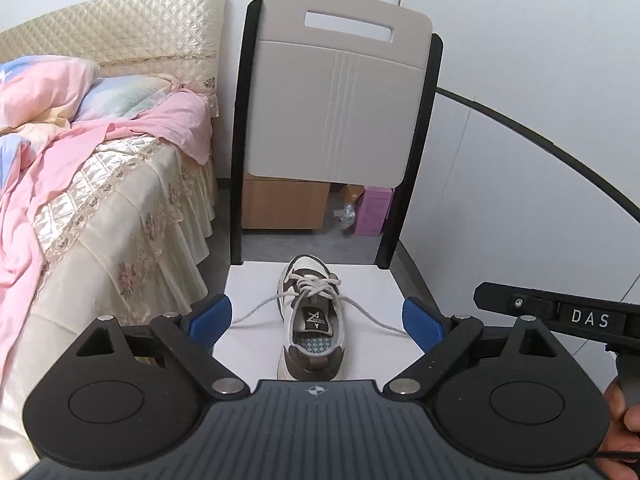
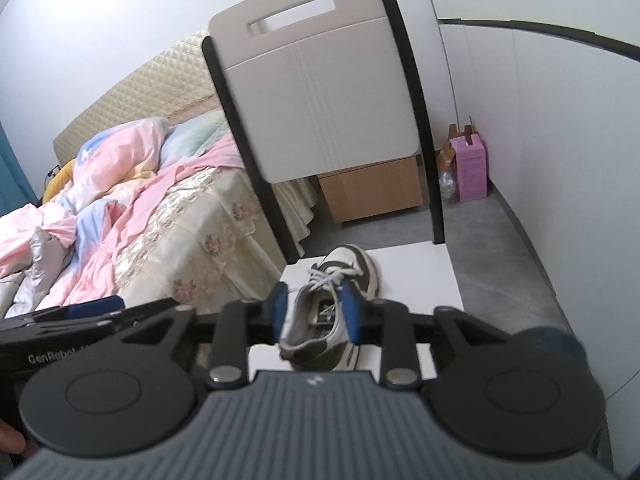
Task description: Lace up shoes with both hands
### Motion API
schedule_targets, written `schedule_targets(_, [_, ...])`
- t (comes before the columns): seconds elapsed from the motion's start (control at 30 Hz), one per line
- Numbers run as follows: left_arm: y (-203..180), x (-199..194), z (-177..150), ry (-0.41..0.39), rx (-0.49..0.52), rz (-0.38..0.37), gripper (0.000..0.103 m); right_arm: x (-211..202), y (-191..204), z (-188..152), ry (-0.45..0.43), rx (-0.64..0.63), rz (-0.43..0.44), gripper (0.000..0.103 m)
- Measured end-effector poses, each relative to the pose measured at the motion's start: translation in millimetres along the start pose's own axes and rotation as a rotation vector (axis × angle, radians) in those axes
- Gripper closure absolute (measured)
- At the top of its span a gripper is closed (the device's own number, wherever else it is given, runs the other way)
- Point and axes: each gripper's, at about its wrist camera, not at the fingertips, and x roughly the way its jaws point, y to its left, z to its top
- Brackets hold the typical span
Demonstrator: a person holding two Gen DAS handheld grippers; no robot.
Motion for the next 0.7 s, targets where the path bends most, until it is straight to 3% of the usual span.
schedule_targets(0.1, [0.9,-4.1,-5.4,-0.025,0.009,0.026,0.004,-5.3,4.9,-3.5,-0.025,-0.023,-0.026,0.058])
schedule_targets(0.33, [3.1,4.0,-12.2,-0.068,0.011,0.063,0.000,3.6,-1.7,-6.6,-0.027,-0.026,-0.038,0.045])
schedule_targets(0.47, [3.0,20.2,-13.1,-0.042,0.011,0.040,0.000,14.1,-10.6,-10.2,-0.036,-0.019,-0.048,0.016])
schedule_targets(0.7, [0.9,42.7,-13.7,-0.047,0.016,0.024,0.000,36.9,-35.6,-14.2,-0.009,0.063,-0.106,0.006])
